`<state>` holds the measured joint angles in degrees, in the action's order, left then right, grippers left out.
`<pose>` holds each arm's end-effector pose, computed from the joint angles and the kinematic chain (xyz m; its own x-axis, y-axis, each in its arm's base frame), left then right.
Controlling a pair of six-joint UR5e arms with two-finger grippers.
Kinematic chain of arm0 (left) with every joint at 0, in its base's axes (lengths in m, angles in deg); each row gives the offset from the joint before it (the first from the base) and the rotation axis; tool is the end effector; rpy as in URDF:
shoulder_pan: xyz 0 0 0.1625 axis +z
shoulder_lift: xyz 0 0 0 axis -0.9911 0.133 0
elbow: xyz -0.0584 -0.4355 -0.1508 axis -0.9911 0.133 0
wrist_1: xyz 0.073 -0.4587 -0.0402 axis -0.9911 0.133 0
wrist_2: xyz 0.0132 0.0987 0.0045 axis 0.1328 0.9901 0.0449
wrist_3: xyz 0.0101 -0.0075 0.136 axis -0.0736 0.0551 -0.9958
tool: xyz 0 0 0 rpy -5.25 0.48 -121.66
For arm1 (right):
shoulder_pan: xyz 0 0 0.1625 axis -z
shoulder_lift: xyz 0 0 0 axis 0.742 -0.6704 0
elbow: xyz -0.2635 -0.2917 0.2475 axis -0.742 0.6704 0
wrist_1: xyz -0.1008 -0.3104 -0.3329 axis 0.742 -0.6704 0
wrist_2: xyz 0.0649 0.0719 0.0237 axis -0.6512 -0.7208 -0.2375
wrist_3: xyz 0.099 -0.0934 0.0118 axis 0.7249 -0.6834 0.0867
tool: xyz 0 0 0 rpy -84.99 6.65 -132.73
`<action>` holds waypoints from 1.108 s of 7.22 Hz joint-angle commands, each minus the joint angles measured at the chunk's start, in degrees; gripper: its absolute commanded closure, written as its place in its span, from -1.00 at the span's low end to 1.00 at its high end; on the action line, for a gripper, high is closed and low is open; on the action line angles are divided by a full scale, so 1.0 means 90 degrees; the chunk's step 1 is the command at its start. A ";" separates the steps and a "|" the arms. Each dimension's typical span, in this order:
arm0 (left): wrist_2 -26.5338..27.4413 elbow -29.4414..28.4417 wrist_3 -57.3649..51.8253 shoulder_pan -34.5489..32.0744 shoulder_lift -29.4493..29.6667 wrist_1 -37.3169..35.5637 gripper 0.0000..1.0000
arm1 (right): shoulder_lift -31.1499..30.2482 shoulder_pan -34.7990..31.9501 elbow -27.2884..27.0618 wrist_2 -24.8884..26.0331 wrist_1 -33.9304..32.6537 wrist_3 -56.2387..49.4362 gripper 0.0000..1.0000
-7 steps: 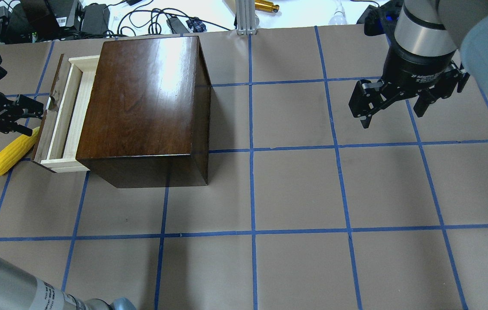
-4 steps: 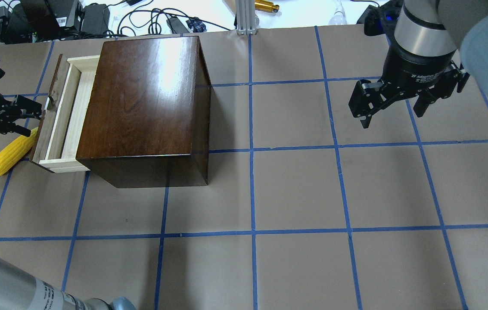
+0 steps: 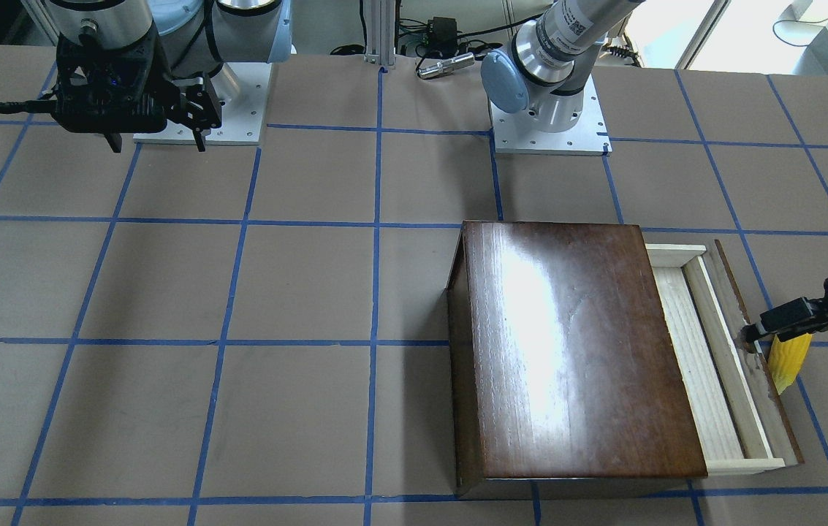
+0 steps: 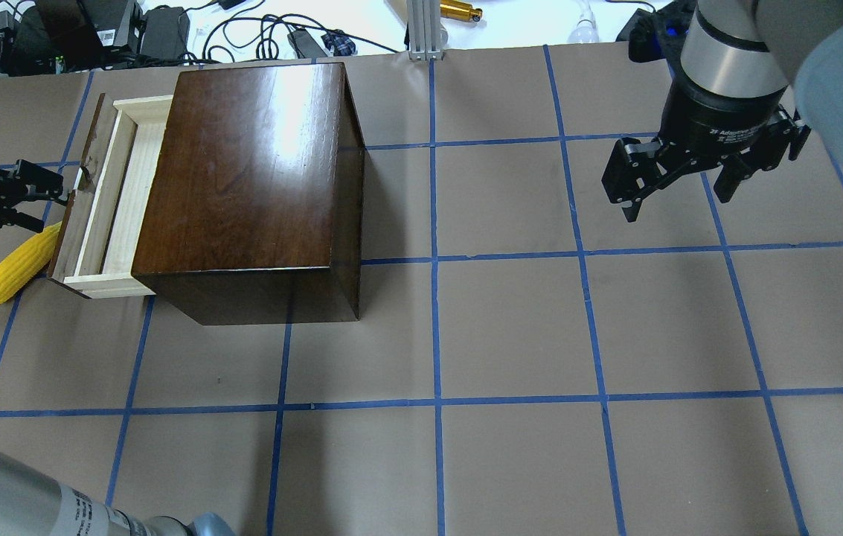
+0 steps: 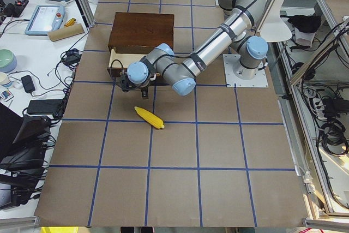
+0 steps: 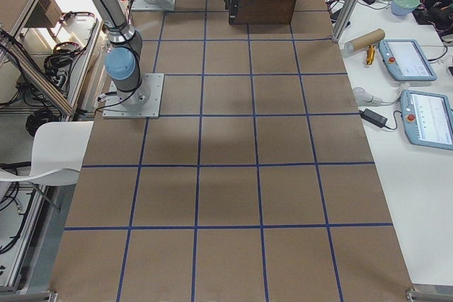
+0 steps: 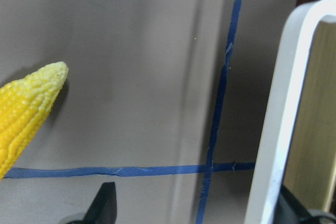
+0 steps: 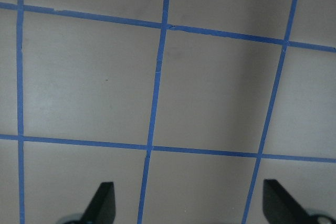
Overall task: Open drawer and put corn inside
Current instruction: 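Release the handle and move the left gripper toward the yellow corn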
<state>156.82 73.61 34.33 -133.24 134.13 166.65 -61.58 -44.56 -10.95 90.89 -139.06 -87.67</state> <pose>0.2926 -0.6401 0.2642 -0.9148 -0.1551 0.3730 -0.1627 0.9866 0.0112 0.1406 -0.5000 0.5026 -0.9862 -0.1331 0.0982 -0.1256 0.9889 0.0790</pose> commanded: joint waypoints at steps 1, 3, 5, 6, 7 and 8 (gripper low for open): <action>0.0246 -0.0351 -0.0018 0.0009 -0.0180 0.0090 -1.00 | 0.0001 0.0000 0.0000 0.0006 0.0000 0.0004 -1.00; 0.1173 -0.0568 -0.0628 0.0019 -0.0054 -0.0015 -1.00 | -0.0009 0.0000 0.0000 -0.0003 0.0000 -0.0006 -1.00; 0.2167 -0.0530 -0.1140 0.0029 0.0112 -0.0483 -1.00 | 0.0001 0.0000 0.0000 0.0006 0.0000 -0.0006 -1.00; 0.2191 -0.0482 -0.1740 0.0038 0.0286 -0.0707 -1.00 | -0.0009 0.0000 0.0000 0.0006 0.0000 0.0004 -1.00; 0.2201 -0.0384 -0.1978 0.0106 0.0472 -0.1174 -1.00 | -0.0009 0.0000 0.0000 0.0006 0.0000 -0.0006 -1.00; 0.2201 -0.0296 -0.2232 0.0271 0.0628 -0.1401 -1.00 | 0.0001 0.0000 0.0000 0.0006 0.0000 -0.0006 -1.00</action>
<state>176.36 70.02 17.29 -132.11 138.00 157.19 -61.63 -44.56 -10.95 90.94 -139.06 -87.70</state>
